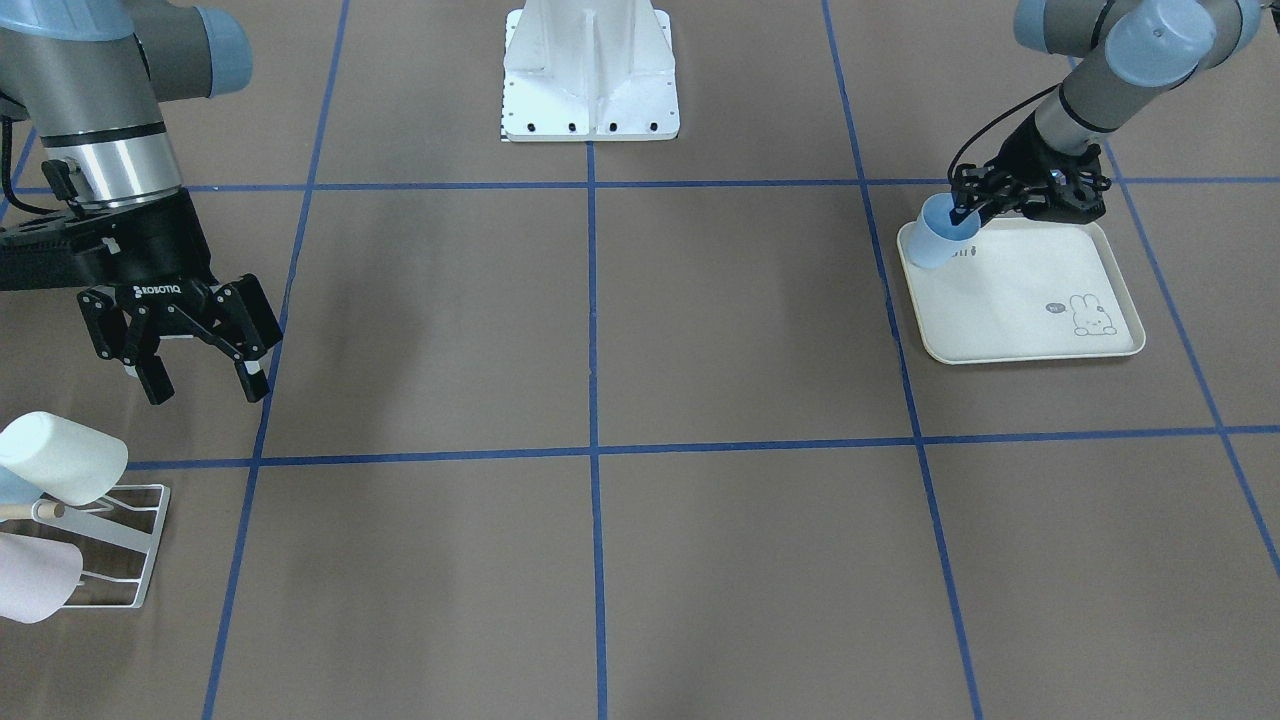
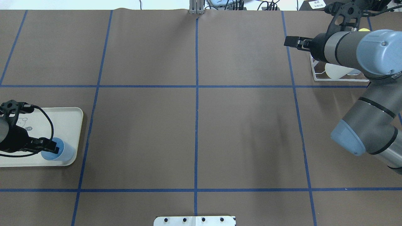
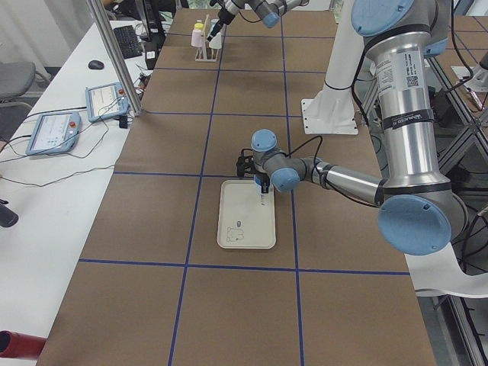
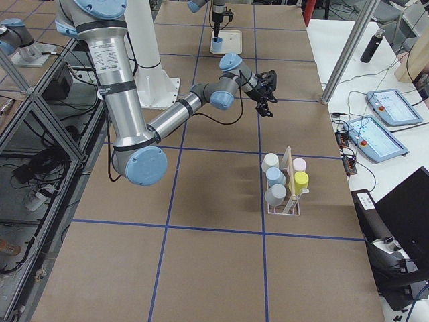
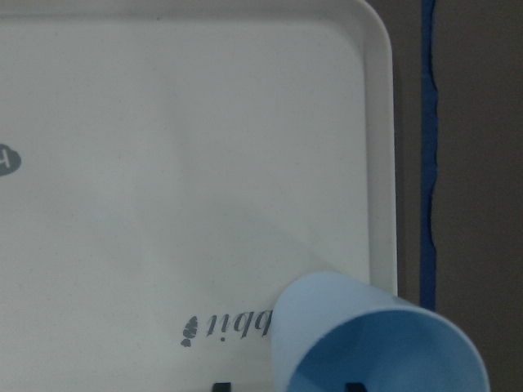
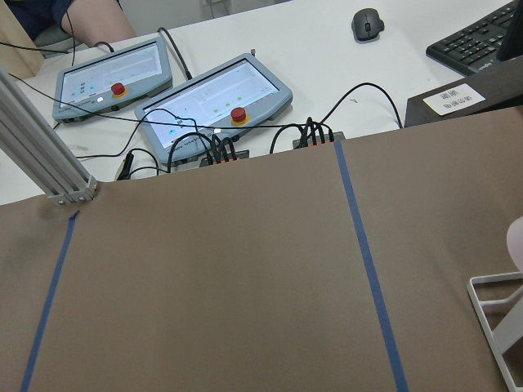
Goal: Transfer IKEA cup to right arm and place on rack
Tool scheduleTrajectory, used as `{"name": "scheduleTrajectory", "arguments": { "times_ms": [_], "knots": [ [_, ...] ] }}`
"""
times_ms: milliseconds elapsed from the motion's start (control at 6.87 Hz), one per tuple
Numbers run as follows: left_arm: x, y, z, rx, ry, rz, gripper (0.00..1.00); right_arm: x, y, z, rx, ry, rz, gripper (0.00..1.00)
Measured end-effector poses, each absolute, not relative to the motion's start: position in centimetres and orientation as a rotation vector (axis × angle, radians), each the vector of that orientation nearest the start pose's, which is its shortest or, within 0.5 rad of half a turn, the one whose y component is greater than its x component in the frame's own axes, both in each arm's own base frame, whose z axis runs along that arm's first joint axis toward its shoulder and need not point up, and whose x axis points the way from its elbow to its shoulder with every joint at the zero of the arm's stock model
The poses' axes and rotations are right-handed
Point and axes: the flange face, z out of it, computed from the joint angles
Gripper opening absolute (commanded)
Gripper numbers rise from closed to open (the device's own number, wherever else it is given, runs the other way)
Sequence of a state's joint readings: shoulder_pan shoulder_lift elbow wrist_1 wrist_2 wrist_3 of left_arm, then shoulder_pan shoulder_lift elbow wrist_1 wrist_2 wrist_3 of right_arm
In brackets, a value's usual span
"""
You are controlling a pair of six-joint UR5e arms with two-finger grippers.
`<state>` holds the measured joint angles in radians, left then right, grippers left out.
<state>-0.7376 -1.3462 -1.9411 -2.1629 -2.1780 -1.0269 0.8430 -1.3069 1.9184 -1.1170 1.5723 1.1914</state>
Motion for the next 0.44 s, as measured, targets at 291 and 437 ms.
{"name": "scheduleTrajectory", "arguments": {
  "times_ms": [291,437],
  "knots": [
    [26.0,-33.9,50.5,-0.033,0.933,0.053,0.0,-27.8,-51.0,30.5,0.618,-0.888,0.415,1.0],
    [25.6,-33.8,49.7,-0.046,0.96,0.063,0.0,-27.9,-50.9,30.4,0.618,-0.89,0.413,1.0]
  ]
}}
